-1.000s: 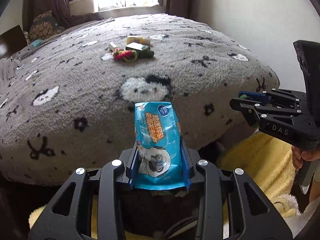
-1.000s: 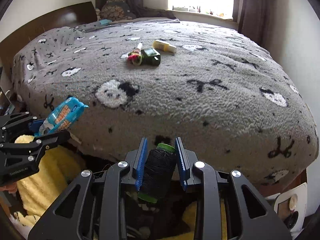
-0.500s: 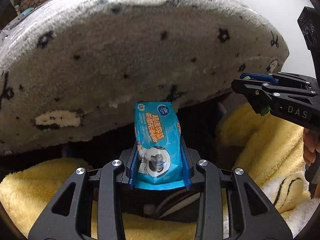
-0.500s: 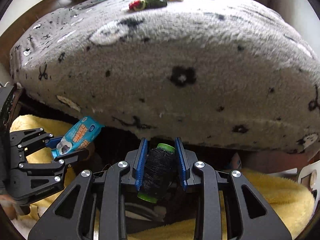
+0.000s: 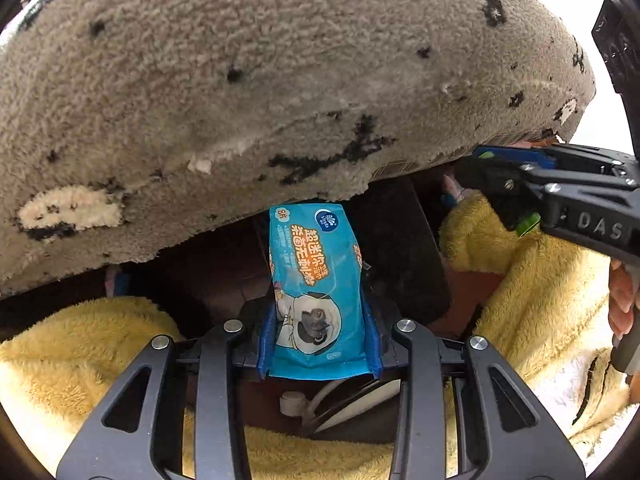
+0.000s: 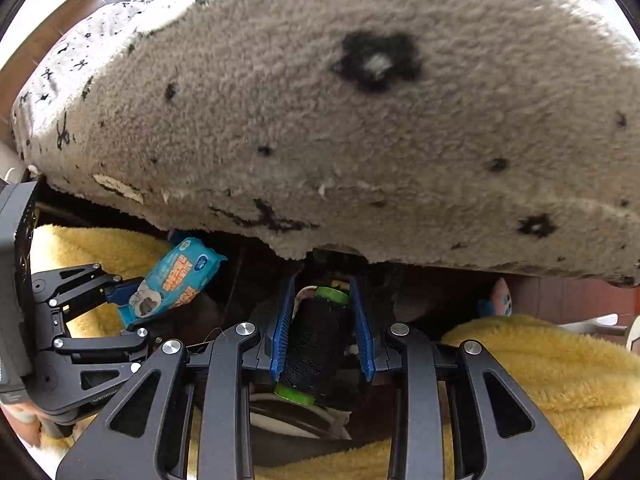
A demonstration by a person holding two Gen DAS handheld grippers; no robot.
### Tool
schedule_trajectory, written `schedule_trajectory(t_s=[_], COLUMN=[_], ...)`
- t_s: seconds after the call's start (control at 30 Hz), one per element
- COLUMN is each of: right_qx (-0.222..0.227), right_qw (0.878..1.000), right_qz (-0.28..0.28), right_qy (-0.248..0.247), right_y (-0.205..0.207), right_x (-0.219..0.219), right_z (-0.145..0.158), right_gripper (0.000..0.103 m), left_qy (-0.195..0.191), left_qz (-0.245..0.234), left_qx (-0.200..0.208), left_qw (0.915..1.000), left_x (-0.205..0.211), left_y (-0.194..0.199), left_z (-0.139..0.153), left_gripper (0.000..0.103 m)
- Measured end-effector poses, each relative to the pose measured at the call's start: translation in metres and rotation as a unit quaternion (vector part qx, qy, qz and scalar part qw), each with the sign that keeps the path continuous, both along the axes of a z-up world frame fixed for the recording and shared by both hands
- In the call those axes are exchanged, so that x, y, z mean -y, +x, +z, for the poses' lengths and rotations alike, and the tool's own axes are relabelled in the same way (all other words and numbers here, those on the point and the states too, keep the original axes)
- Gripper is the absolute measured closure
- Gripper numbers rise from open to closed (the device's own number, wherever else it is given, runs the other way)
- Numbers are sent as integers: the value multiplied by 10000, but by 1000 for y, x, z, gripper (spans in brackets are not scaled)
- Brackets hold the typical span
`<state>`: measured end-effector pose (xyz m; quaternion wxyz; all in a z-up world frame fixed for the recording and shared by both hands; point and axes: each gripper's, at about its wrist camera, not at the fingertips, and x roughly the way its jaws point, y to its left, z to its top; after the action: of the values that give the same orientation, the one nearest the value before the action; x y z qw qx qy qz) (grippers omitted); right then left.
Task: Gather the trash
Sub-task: 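Lower both tools below the bed edge and release pack and spool into the bin, then raise both tools and grasp the green bottle with the right tool while the left grasps the pom-pom toy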
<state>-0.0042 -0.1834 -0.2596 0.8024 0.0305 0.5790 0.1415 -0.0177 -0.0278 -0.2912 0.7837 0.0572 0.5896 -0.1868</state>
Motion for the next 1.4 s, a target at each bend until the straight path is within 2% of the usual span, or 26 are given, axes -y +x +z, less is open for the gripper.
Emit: schedule_trajectory(t_s=[0.5,0.63,0.67,0.7,0.73,0.8,0.87,0.93,1.07,1.1,1.13,1.23,1.4], right_qx=[-190,-183,-170,-158,-147,-108,-41,44,220,281,351,535,919], right_qw=[9998,9998,9998,9998,9998,9998,9996,9994,9986,9983,9979,9967,9925], right_qz=[60,-25,-40,-64,-100,-182,-255,-330,-452,-490,-518,-564,-762], right_qy=[-5,-28,-34,-46,-65,-66,-82,-113,-134,-152,-175,-231,-266], right_y=[12,13,13,13,13,14,14,14,12,11,10,10,14], right_x=[-14,-12,-12,-11,-10,-6,-3,1,11,13,16,23,38], right_z=[-15,-16,-15,-14,-12,-8,-2,3,16,20,24,39,68], right_gripper=[72,71,71,70,62,50,46,35,25,19,14,9,7], left_qy=[-170,-196,-196,-191,-187,-210,-231,-248,-234,-220,-224,-285,-295], left_qz=[-55,-29,-22,-10,9,17,48,57,16,9,9,33,111], left_qx=[-226,-233,-232,-222,-197,-173,-141,-69,151,226,303,534,1027], left_qw=[9996,9995,9995,9996,9996,9996,9996,9997,9996,9995,9993,9982,9942], left_x=[-5,13,14,13,14,12,11,11,12,12,11,5,-12], left_y=[2,0,0,0,0,2,3,3,-1,-1,-2,-3,0], left_z=[-19,-16,-15,-13,-12,-6,-3,3,20,25,32,53,88], left_gripper=[69,65,62,55,50,47,41,29,13,10,8,8,8])
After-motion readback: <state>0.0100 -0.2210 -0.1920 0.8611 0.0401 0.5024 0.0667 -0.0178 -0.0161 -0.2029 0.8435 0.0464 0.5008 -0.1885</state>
